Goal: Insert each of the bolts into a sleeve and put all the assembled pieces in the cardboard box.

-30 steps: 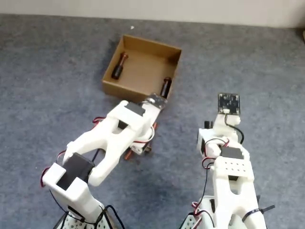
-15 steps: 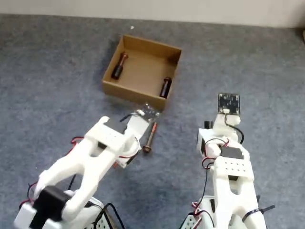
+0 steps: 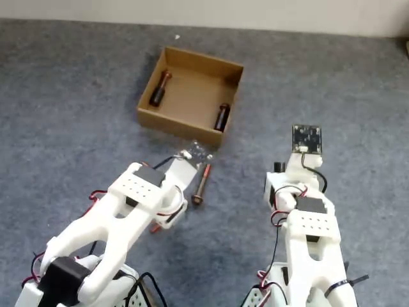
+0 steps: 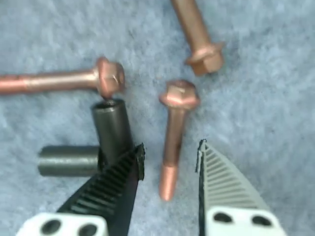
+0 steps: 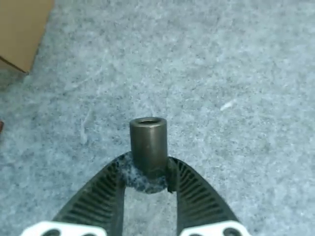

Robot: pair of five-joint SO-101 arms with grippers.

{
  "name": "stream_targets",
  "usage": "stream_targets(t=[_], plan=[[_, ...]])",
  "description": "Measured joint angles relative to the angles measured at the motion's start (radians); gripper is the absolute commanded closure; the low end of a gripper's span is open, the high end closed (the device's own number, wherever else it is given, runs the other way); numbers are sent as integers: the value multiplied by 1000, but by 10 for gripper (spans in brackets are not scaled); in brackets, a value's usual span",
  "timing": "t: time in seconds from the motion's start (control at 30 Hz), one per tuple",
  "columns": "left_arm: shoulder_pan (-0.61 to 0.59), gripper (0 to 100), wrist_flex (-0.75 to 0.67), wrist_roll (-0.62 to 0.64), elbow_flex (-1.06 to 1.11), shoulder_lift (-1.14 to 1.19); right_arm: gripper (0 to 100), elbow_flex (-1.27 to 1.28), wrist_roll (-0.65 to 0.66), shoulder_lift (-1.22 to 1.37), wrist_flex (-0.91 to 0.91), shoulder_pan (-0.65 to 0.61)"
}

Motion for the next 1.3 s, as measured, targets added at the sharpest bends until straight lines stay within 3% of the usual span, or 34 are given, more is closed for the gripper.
stream_targets(t=[0.37, 0.53, 1.3], plan=[[11, 810, -95, 58, 6, 0, 994, 0, 0, 0, 0, 0], [41, 881, -127, 60, 21, 0, 994, 0, 0, 0, 0, 0], [78, 897, -161, 60, 20, 48, 994, 0, 0, 0, 0, 0]])
